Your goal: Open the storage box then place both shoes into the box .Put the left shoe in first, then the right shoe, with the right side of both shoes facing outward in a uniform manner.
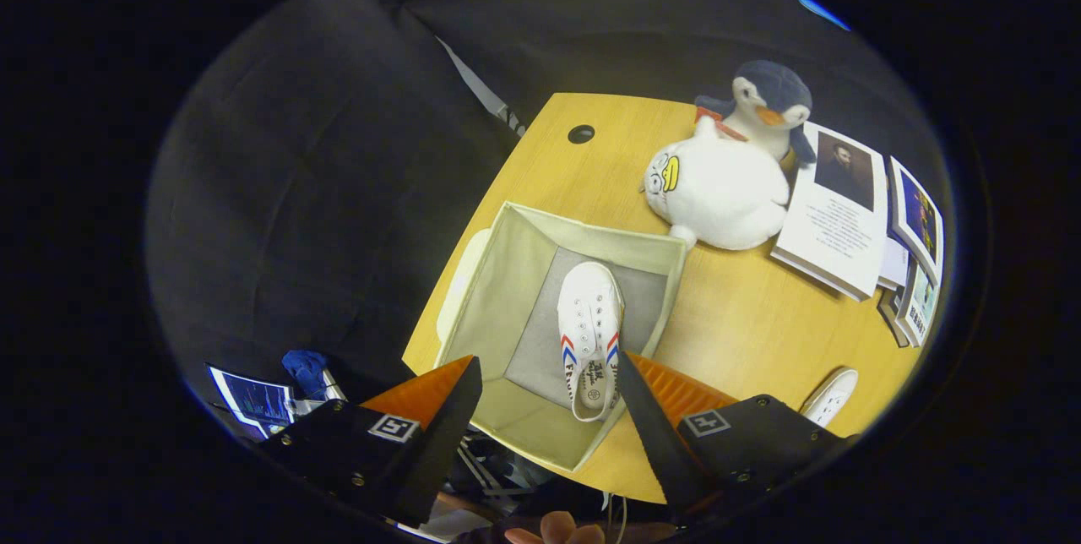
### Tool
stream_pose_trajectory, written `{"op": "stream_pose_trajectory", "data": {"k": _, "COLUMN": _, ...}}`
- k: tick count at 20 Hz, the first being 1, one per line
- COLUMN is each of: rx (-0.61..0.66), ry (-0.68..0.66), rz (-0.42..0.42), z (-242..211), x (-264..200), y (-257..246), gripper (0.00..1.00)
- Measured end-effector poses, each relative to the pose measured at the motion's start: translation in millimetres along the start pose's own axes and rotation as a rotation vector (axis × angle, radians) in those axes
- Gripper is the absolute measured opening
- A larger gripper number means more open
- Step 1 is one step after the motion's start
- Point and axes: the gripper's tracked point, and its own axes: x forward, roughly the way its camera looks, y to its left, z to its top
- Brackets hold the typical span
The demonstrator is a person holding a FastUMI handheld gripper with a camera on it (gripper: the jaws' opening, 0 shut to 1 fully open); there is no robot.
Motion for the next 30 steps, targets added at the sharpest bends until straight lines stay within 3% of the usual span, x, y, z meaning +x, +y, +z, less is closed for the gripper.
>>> {"op": "stream_pose_trajectory", "data": {"k": 12, "rx": 0.101, "ry": -0.078, "rz": -0.024, "z": -34.8, "x": -79.0, "y": -71.4, "gripper": 0.97}}
{"op": "stream_pose_trajectory", "data": {"k": 21, "rx": 0.202, "ry": -0.085, "rz": -0.036, "z": -82.1, "x": -97.1, "y": -124.9, "gripper": 0.97}}
{"op": "stream_pose_trajectory", "data": {"k": 30, "rx": 0.296, "ry": -0.075, "rz": -0.113, "z": -129.2, "x": -103.0, "y": -187.1, "gripper": 0.98}}
